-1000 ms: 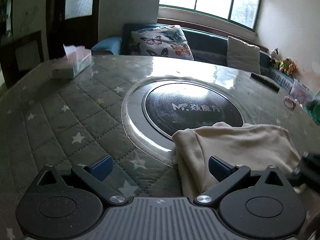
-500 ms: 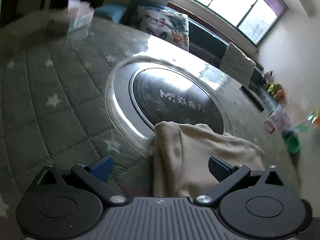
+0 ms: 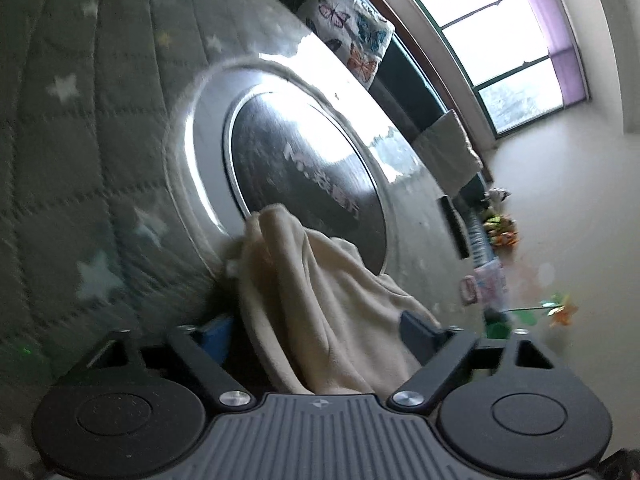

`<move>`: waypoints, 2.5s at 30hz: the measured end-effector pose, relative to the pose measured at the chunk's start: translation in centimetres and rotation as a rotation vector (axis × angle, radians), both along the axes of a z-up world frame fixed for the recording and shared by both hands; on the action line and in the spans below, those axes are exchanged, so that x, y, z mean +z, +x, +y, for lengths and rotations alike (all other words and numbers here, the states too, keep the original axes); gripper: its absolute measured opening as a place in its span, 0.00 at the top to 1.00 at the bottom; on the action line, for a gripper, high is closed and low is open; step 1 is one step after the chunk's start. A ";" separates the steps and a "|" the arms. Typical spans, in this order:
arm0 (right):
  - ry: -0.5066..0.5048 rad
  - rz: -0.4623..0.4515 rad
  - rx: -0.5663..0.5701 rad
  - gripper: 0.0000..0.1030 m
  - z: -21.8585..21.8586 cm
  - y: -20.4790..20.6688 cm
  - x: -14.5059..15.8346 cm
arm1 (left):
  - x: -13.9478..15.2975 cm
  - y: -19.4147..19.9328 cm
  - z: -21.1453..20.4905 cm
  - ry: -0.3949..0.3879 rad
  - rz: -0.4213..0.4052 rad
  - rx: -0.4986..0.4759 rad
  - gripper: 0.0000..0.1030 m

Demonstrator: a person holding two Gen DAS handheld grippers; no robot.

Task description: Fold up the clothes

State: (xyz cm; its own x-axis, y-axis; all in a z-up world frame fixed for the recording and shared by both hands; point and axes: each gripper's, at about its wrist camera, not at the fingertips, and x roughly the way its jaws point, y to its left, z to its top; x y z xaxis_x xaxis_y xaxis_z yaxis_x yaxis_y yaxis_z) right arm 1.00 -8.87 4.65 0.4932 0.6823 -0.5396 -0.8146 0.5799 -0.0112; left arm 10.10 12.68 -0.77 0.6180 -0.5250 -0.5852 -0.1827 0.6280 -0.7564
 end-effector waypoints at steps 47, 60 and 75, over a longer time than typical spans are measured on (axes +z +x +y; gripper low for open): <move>0.183 0.249 -0.620 0.91 -16.3 11.4 -4.5 | 0.9 0.9 -2.0 0.132 0.015 -0.036 0.82; 0.241 0.105 -0.726 0.92 -23.1 8.9 0.2 | 5.6 5.9 -11.7 0.203 -0.104 -0.212 0.84; 0.161 -0.001 -0.996 0.92 -34.7 9.6 2.5 | 6.1 13.2 -26.3 0.233 -0.160 -0.430 0.84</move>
